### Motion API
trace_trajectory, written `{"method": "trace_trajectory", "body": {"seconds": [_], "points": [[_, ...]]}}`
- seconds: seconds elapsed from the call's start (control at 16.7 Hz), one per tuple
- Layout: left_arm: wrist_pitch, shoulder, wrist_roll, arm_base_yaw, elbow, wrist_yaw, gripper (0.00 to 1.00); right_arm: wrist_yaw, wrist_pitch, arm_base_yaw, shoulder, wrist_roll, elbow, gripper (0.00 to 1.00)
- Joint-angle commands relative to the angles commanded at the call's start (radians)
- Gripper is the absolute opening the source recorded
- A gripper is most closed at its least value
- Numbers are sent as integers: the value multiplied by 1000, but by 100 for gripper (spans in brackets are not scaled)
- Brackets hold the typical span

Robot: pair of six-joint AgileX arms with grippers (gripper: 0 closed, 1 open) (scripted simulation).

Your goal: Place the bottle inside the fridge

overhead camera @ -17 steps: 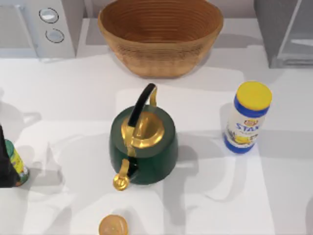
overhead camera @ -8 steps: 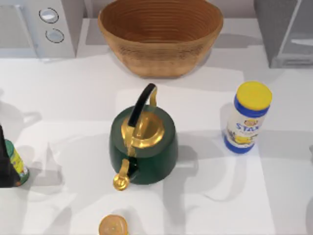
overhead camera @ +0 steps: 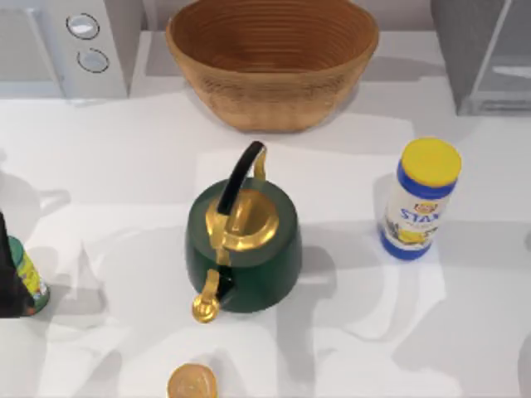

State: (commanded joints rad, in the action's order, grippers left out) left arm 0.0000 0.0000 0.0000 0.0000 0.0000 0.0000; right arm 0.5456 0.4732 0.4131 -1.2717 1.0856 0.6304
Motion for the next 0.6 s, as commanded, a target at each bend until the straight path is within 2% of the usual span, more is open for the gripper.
{"method": "trace_trajectory", "body": {"seconds": [0.24, 0.6], "points": [[0, 0, 0, 0, 0, 0, 100, -184, -145, -56, 283, -317, -48, 1], [0, 0, 0, 0, 0, 0, 100, -351, -332, -217, 738, -743, -223, 1]]}}
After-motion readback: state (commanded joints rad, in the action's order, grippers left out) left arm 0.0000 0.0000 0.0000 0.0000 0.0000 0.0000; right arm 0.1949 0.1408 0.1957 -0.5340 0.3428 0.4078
